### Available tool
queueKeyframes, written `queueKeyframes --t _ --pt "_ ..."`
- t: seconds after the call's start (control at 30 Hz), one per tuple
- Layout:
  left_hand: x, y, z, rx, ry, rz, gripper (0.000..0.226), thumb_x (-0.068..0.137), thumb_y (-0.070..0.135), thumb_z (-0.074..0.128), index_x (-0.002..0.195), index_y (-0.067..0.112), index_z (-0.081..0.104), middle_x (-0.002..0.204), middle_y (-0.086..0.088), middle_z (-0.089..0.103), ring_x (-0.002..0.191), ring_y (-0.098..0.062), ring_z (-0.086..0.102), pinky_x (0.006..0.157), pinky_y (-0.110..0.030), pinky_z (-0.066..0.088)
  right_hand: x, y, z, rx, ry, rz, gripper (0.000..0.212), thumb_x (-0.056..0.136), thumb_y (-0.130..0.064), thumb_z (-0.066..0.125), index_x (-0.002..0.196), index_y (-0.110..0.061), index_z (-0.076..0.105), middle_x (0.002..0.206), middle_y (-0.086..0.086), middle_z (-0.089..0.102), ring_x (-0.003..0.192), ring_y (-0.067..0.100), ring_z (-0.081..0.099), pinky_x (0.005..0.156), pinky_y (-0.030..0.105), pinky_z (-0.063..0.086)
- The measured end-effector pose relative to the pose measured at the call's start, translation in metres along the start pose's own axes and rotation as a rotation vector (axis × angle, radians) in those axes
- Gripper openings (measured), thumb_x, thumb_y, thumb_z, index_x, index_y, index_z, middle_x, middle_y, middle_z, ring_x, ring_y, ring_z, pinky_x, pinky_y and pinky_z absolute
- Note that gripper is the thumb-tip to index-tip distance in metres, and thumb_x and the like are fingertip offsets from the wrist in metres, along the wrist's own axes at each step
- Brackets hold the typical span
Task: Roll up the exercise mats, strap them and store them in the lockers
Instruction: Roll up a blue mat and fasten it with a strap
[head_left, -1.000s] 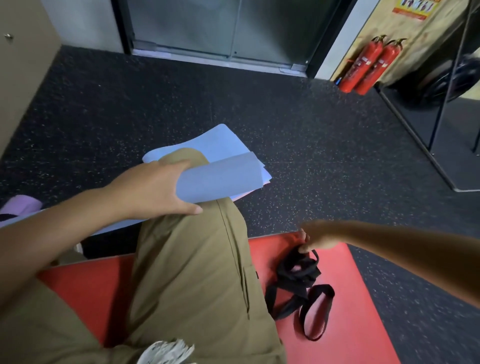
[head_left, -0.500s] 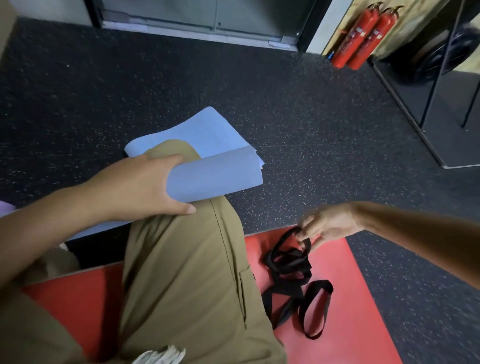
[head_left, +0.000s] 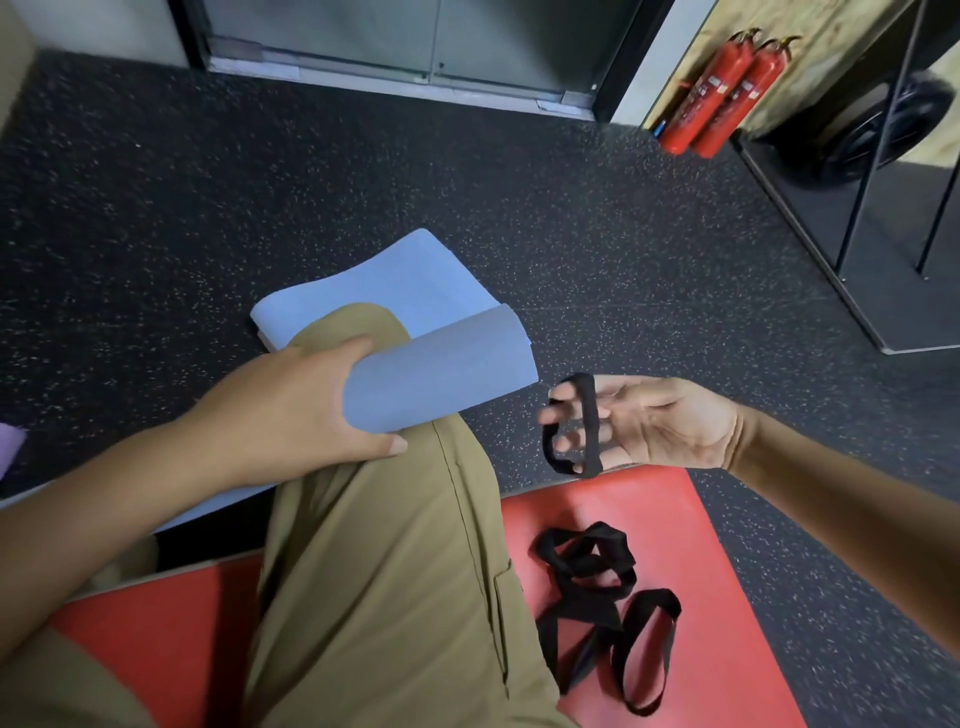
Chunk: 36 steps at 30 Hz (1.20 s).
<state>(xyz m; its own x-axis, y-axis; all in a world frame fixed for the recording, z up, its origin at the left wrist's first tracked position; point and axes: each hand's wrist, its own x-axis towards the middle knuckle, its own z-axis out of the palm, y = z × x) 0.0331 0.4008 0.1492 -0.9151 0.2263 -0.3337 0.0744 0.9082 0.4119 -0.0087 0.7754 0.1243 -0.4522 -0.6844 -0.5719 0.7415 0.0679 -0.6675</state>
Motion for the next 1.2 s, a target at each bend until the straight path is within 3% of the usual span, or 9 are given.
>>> queueKeyframes --t 0.1,0.23,0.37,0.5,0.73,0.87,1.03,1.13,1.2 --pt "-0.002 -0.004 0.006 -0.015 0.033 -0.007 0.062 0.063 0.078 0.071 0.104 0.038 0.047 0.091 0.011 0.058 0.086 -0.022 0.058 0.074 -0.038 0.053 0.004 -0.002 0.019 -0.008 0.064 -0.140 0.037 0.098 -0.002 0.056 0.133 -0.010 0.065 0.144 0.019 0.057 0.118 0.034 0.066 0.085 0.044 0.060" --pt "-0.006 -0.012 0.012 -0.065 0.099 -0.009 0.063 0.063 0.078 0.072 0.102 0.034 0.049 0.091 0.011 0.061 0.083 -0.021 0.060 0.073 -0.040 0.055 0.010 -0.013 0.045 -0.066 0.126 -0.252 0.057 0.080 -0.017 0.084 0.132 -0.009 0.063 0.143 0.017 0.059 0.119 0.032 0.067 0.087 0.036 0.061" --pt "-0.016 -0.022 0.021 -0.196 0.173 -0.030 0.063 0.060 0.075 0.076 0.100 0.034 0.048 0.088 0.011 0.062 0.082 -0.023 0.062 0.072 -0.039 0.055 0.019 -0.030 0.071 -0.083 0.090 -0.338 0.069 0.085 -0.021 0.081 0.143 -0.001 0.051 0.151 0.022 0.049 0.131 0.038 0.057 0.105 0.038 0.051" --pt "-0.027 -0.033 0.032 -0.357 0.247 -0.044 0.070 0.054 0.077 0.074 0.104 0.033 0.052 0.089 0.012 0.068 0.083 -0.020 0.066 0.074 -0.041 0.057 0.030 -0.042 0.102 -0.215 0.142 -0.407 0.070 0.083 -0.020 0.080 0.143 0.001 0.052 0.143 0.019 0.058 0.130 0.030 0.058 0.105 0.031 0.049" --pt "-0.036 -0.048 0.041 -0.469 0.286 -0.033 0.076 0.054 0.078 0.076 0.114 0.037 0.052 0.096 0.015 0.070 0.088 -0.011 0.068 0.076 -0.041 0.058 0.034 -0.055 0.149 -0.545 0.177 -0.387 0.080 0.074 -0.043 0.088 0.142 -0.021 0.052 0.142 0.012 0.058 0.132 0.031 0.057 0.113 0.045 0.044" --pt "-0.039 -0.056 0.047 -0.471 0.320 -0.037 0.074 0.054 0.080 0.075 0.105 0.033 0.048 0.090 0.014 0.068 0.084 -0.015 0.067 0.073 -0.041 0.057 0.032 -0.062 0.163 -0.758 0.128 -0.363 0.072 0.088 -0.017 0.075 0.149 -0.028 0.038 0.142 0.007 0.055 0.125 0.035 0.062 0.111 0.058 0.044" --pt "-0.039 -0.057 0.052 -0.454 0.341 -0.012 0.067 0.061 0.076 0.078 0.096 0.031 0.044 0.076 0.010 0.060 0.071 -0.013 0.060 0.063 -0.038 0.052 0.048 -0.075 0.177 -0.934 0.121 -0.313 0.082 0.084 -0.014 0.083 0.145 -0.040 0.035 0.140 0.003 0.052 0.116 0.032 0.067 0.100 0.054 0.054" --pt "-0.038 -0.061 0.055 -0.451 0.325 0.004 0.084 0.057 0.087 0.072 0.112 0.028 0.050 0.092 0.009 0.069 0.086 -0.017 0.068 0.074 -0.046 0.057 0.065 -0.082 0.187 -1.201 0.154 -0.301 0.091 0.073 -0.026 0.092 0.142 -0.041 0.034 0.130 -0.004 0.052 0.113 0.022 0.063 0.098 0.045 0.054" --pt "-0.038 -0.064 0.054 -0.477 0.303 0.014 0.101 0.054 0.093 0.070 0.125 0.024 0.050 0.102 0.009 0.071 0.095 -0.018 0.069 0.080 -0.047 0.058 0.075 -0.082 0.194 -1.295 0.157 -0.299 0.089 0.071 -0.024 0.094 0.139 -0.035 0.037 0.123 -0.011 0.053 0.112 0.013 0.058 0.095 0.029 0.050"
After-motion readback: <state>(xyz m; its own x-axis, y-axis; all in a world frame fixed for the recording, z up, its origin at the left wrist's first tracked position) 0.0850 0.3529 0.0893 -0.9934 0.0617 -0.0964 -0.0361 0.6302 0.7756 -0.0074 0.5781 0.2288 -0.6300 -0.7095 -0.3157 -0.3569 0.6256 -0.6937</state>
